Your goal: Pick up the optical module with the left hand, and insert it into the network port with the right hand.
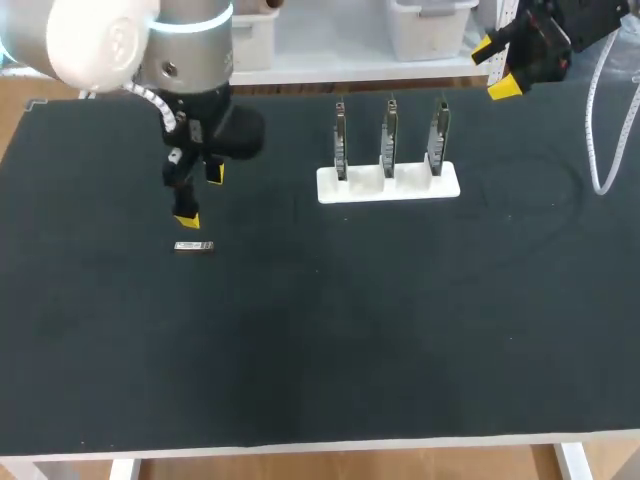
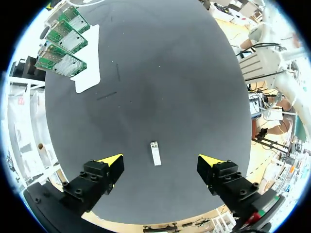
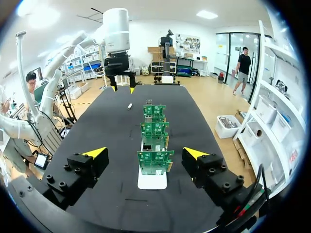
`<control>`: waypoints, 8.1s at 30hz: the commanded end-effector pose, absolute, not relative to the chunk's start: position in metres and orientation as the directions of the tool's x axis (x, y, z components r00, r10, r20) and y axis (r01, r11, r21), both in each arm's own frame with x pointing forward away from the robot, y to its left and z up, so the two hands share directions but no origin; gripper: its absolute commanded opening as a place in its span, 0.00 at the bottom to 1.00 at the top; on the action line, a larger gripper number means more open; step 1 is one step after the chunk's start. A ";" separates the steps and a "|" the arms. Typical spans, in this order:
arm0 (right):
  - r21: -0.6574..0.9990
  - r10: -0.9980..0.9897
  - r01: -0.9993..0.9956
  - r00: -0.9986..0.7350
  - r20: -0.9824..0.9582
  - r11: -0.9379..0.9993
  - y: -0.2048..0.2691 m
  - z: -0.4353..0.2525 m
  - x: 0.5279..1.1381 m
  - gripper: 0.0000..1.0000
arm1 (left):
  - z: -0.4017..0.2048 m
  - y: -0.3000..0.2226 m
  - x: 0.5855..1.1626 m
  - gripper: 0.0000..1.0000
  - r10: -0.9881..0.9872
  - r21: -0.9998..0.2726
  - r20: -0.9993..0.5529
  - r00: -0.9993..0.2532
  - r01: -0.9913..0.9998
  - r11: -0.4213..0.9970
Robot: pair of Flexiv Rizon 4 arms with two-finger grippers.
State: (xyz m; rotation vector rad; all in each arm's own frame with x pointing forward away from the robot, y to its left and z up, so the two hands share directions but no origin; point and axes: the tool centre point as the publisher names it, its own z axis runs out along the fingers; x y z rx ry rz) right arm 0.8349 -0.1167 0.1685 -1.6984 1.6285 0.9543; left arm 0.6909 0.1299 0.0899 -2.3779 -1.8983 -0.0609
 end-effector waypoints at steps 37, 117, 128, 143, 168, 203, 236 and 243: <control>0.495 -0.568 -0.503 -0.009 -0.823 -0.708 -0.118 0.169 0.843 1.00 | 0.041 0.175 0.690 1.00 0.998 -0.053 0.057 -0.023 0.998 0.026; 0.495 -0.568 -0.503 -0.009 -0.823 -0.708 -0.118 0.169 0.843 1.00 | -0.006 0.188 0.692 1.00 0.989 -0.059 0.062 -0.133 0.989 0.136; 0.495 -0.568 -0.503 -0.009 -0.823 -0.708 -0.118 0.169 0.843 1.00 | -0.009 0.188 0.691 1.00 0.990 -0.069 0.056 -0.133 0.988 0.137; 0.495 -0.568 -0.503 -0.009 -0.823 -0.708 -0.118 0.169 0.843 1.00 | -0.009 0.183 0.695 1.00 0.991 -0.075 0.055 -0.126 0.989 0.130; 0.495 -0.568 -0.503 -0.009 -0.823 -0.708 -0.118 0.169 0.843 1.00 | -0.015 0.181 0.702 1.00 0.990 -0.101 0.022 -0.141 0.985 0.143; 0.495 -0.568 -0.503 -0.009 -0.823 -0.708 -0.118 0.169 0.843 1.00 | -0.018 0.187 0.704 0.00 0.988 -0.106 0.026 -0.149 0.983 0.151; 0.495 -0.568 -0.503 -0.009 -0.823 -0.708 -0.118 0.169 0.843 1.00 | 0.033 0.237 0.721 0.00 0.845 -0.336 -0.520 -0.124 0.940 -0.068; 0.495 -0.568 -0.503 -0.009 -0.823 -0.708 -0.118 0.169 0.843 1.00 | 0.056 0.231 0.721 0.00 0.792 -0.311 -0.607 -0.066 0.937 -0.160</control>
